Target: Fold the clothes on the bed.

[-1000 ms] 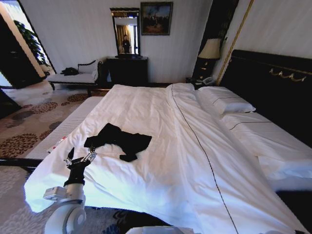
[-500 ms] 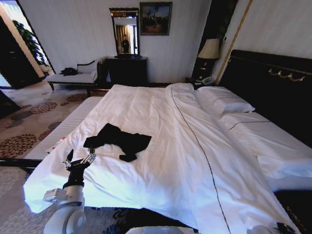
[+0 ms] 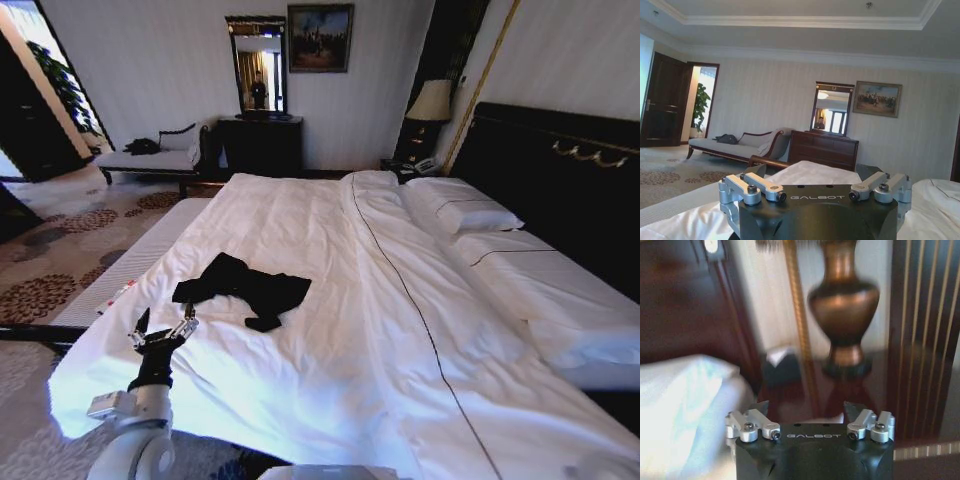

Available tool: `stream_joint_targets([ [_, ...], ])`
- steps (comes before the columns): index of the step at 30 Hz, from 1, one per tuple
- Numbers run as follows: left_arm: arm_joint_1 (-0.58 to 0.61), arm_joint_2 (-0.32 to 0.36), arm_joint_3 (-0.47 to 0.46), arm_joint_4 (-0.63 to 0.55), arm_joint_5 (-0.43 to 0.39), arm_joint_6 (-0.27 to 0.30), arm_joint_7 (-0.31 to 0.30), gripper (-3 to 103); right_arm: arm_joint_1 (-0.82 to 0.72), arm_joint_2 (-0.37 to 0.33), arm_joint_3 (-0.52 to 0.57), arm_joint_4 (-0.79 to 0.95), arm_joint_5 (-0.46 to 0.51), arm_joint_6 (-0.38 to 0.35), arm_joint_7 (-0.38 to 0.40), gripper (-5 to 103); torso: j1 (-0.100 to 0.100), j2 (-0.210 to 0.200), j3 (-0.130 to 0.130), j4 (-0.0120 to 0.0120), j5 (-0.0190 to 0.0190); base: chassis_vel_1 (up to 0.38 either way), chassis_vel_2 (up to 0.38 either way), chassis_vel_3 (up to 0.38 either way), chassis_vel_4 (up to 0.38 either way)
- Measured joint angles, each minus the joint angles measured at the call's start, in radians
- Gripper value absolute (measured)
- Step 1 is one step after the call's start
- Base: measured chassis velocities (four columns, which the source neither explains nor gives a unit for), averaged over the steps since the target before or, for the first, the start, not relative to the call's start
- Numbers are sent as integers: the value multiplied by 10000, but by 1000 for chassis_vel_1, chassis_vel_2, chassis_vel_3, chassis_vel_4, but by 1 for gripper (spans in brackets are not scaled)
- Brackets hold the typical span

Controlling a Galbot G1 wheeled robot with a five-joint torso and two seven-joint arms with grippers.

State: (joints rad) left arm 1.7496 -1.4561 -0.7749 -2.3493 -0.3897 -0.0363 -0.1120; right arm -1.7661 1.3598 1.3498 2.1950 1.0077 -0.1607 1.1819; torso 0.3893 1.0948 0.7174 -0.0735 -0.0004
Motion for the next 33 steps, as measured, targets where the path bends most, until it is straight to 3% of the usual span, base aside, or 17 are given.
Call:
stream_joint_targets([
  [2, 26, -13, 0, -17, 34, 0, 0, 100, 23, -55, 195, -62, -762, 1, -124, 95, 0, 0, 0, -1, 3, 0, 0, 0, 0],
  [5, 48, -20, -1, -18, 65, 0, 0, 100, 18, -62, 243, -111, -1231, 5, -179, 98, 0, 0, 0, 1, 3, 0, 0, 0, 0],
  [13, 98, -45, -14, -32, 177, 0, 0, 100, 212, -67, -167, -329, -1092, 61, -358, 100, 0, 0, 0, 0, 6, 0, 0, 0, 0],
  [17, 157, -77, 27, -67, 284, 0, -1, 100, 499, -238, -701, -515, -1088, 387, -1048, 100, 0, 0, 0, 0, 6, 0, 0, 0, 0],
  [20, 219, -68, 11, -117, 326, 0, -9, 100, 680, -541, -1733, -797, -1045, 955, -2427, 100, 0, 0, 1, 2, 3, 0, 0, 0, 0],
  [22, 259, -64, -7, -136, 428, 92, -97, 100, 942, -738, -2529, -1236, -992, 1694, -3867, 100, 0, 0, 1, 2, 5, 0, 0, 0, 0],
  [23, 259, -64, -7, -136, 428, 92, -97, 100, 942, -738, -2529, -1236, -992, 1694, -3867, 100, 0, 0, 1, 2, 5, 0, 0, 0, 0],
  [25, 297, -75, -11, 5, 858, 530, -333, 100, 1385, -998, -3521, -1881, -956, 2538, -5739, 100, 0, -1, 1, 4, 6, 0, 0, 0, 0],
  [26, 297, -75, -11, 5, 858, 530, -333, 100, 1385, -998, -3521, -1881, -956, 2538, -5739, 100, 0, -1, 1, 4, 6, 0, 0, 0, 0],
  [27, 307, -88, -6, 100, 1032, 668, -453, 100, 1515, -1090, -3841, -2087, -988, 2759, -6301, 100, 0, -1, 2, 4, 6, 0, 0, 0, 0],
  [28, 341, -117, 34, 217, 1234, 822, -613, 100, 1723, -1268, -4380, -2381, -1143, 3105, -7461, 100, 1, -2, 2, 5, 5, 0, 0, 0, 0],
  [30, 385, -148, 101, 240, 1293, 903, -682, 100, 1868, -1443, -4859, -2518, -1474, 3336, -8672, 100, 1, -1, 2, 4, 3, 0, 0, 0, 0],
  [31, 385, -148, 101, 240, 1293, 903, -682, 100, 1868, -1443, -4859, -2518, -1474, 3336, -8672, 100, 1, -1, 2, 4, 3, 0, 0, 0, 0],
  [33, 412, -172, 170, 177, 1307, 930, -698, 100, 2017, -1673, -5345, -2528, -2071, 3577, -9832, 100, 0, -1, 2, 3, 3, 0, 0, 0, 0],
])
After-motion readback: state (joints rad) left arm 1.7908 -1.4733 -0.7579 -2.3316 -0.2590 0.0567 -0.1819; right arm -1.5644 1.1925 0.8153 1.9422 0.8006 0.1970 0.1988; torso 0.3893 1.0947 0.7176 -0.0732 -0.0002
